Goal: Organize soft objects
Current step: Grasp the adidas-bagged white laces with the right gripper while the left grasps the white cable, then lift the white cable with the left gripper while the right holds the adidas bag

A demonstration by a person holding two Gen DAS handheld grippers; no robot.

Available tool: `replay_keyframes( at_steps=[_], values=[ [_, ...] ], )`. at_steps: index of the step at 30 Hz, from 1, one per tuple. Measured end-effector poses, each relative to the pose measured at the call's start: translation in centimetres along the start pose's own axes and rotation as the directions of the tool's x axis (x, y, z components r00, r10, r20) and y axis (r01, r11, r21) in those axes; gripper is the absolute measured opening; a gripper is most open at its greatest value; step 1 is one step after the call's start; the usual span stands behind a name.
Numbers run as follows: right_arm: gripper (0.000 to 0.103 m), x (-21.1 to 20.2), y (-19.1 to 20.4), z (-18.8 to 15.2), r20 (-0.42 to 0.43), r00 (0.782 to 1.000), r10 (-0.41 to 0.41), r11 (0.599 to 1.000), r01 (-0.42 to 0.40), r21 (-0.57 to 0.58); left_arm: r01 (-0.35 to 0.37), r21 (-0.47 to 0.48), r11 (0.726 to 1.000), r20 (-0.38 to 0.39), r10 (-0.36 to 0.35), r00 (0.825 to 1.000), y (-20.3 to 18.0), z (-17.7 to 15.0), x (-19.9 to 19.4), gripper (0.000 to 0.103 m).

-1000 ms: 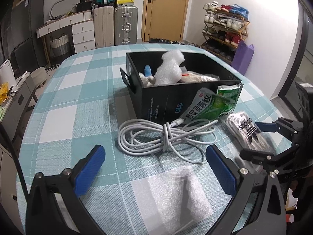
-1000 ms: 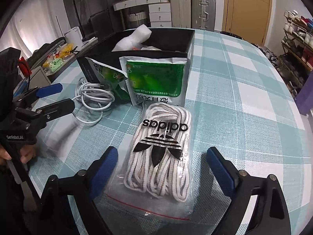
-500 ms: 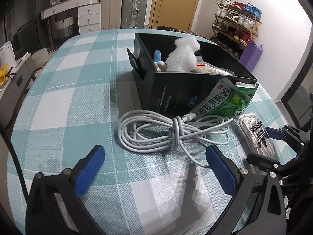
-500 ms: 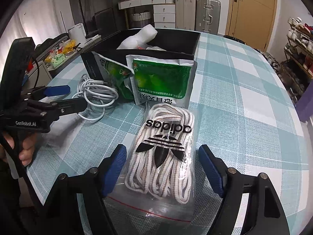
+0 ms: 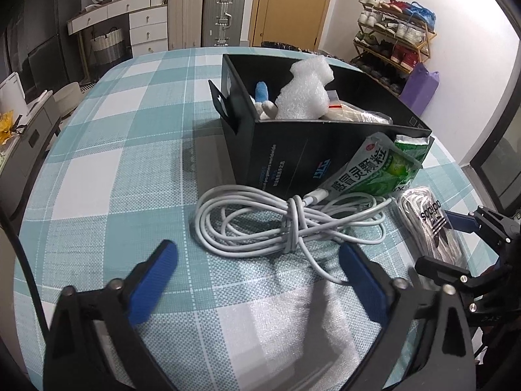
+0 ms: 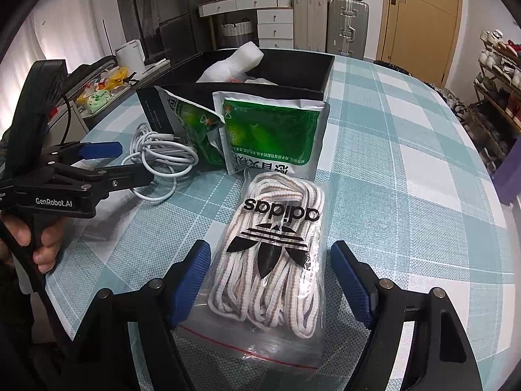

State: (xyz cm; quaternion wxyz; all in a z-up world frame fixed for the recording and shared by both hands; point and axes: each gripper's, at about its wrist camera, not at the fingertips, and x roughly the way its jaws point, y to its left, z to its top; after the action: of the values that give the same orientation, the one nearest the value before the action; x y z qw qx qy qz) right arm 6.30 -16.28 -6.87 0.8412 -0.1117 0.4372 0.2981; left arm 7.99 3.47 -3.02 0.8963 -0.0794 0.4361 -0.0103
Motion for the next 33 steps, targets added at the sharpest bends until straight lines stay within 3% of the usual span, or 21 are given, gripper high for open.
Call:
replay_keyframes(
  at_steps=[2,6,8,14,19,33],
  values=[
    [0.076,0.0,0.0,0.0,0.001,1.0,0.002,1.0,-0.002,-0.002,0.02,0.001,1.0,0.012,-0.02,1.0,0.0,-0.1,-0.3,0.077],
    [0.071,0.0,0.1,0.0,0.001,1.0,0.01,1.0,-0.01,-0.009,0.046,0.018,0.999,0.016,-0.046,0.999,0.0,-0.5,-0.7,0.059],
    [0.069,-0.1,0.1,0.0,0.003,1.0,0.011,1.0,-0.011,-0.014,0.058,0.02,0.998,0.017,-0.058,0.998,0.0,-0.6,-0.9,0.045],
    [0.061,-0.5,0.0,-0.1,0.019,1.0,0.019,1.0,-0.018,-0.014,0.077,0.015,0.997,0.024,-0.077,0.997,0.1,-1.0,-1.3,0.024],
    [0.058,-0.6,-0.2,-0.3,0.029,0.999,0.018,1.0,-0.018,-0.008,0.093,0.006,0.996,0.041,-0.093,0.995,0.0,-1.4,-1.8,0.013],
    [0.048,-1.6,-0.4,-0.1,0.085,0.996,0.014,1.0,-0.013,-0.015,0.138,-0.033,0.99,0.128,-0.133,0.983,1.3,-2.3,-4.3,0.009]
  ],
)
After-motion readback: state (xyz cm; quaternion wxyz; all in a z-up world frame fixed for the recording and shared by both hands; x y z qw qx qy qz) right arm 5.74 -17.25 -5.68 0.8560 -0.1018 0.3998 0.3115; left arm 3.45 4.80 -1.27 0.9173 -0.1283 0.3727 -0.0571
